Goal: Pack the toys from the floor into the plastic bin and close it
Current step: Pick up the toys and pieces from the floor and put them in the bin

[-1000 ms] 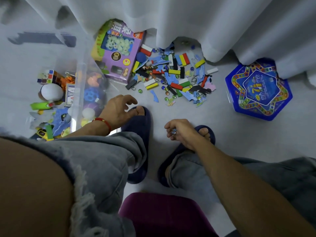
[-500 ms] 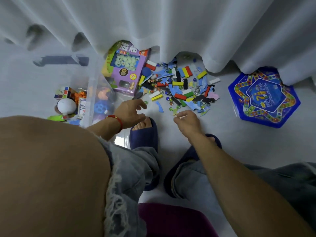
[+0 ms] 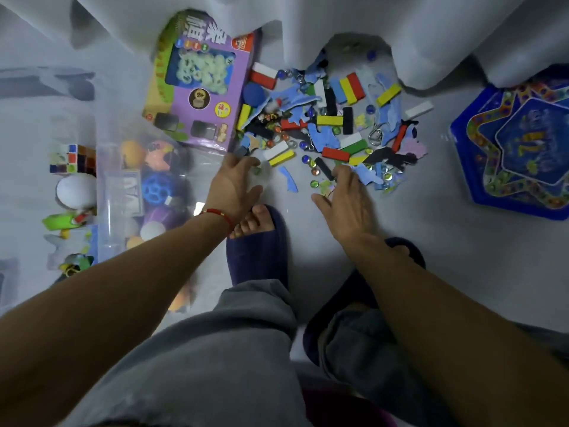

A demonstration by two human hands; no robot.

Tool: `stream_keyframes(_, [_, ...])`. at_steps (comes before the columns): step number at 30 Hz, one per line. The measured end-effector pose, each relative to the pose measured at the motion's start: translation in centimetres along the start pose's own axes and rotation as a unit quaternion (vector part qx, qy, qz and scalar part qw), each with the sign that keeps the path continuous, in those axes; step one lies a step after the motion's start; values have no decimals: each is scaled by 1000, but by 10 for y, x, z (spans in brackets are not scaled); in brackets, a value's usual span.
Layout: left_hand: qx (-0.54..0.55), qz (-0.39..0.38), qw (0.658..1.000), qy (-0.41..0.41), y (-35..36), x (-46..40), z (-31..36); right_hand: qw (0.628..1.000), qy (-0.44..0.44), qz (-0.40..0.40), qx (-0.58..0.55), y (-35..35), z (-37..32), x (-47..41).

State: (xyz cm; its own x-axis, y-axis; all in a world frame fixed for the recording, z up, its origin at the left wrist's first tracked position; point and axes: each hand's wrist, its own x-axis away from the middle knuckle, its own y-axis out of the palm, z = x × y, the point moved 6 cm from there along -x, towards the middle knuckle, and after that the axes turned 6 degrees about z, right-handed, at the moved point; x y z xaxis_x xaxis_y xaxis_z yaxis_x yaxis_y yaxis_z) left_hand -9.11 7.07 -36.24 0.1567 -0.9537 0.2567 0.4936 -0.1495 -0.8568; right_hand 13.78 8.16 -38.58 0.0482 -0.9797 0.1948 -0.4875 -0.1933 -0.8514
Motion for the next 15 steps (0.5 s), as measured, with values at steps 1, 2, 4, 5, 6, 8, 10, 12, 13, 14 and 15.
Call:
stream_keyframes(1, [-4,7,1000,10,4,-3,1,1000,-12,2,7,1,1,0])
stream_keyframes(2, [-10,17,1000,19,6,-6,3,1000,-20,3,10,2,1,0])
stream_keyframes(4, [-28,39,999,26,8,-9,4,1000,-17,4,7,3,3,-3])
stream_keyframes(5, [-32,48,998,26,9,-11,4,1000,-15,2,4,4,4,-4])
stream_keyframes(6, [-31,57,998,28,8,-11,4,1000,-19,1,7,5,4,-6])
stream_keyframes(8, [-23,66,997,39,8,-12,3,999,-34,0,24,6,4,-7])
stream_keyframes(10, [-23,61,997,44,10,-14,0,998,-37,-9,44,7,3,-9])
stream_keyframes(12, [-35,56,997,35,11,-16,-3,997,-30,-29,59,7,2,-12])
stream_keyframes(13, [-37,52,998,21,12,-17,-4,997,-28,-39,58,7,2,-12])
stream_keyframes(14, [-29,47,998,1,11,-16,-5,998,-27,-42,46,5,3,-12])
stream_keyframes(15, [-13,41,999,-23,10,-14,-5,999,-25,-42,21,4,5,-11])
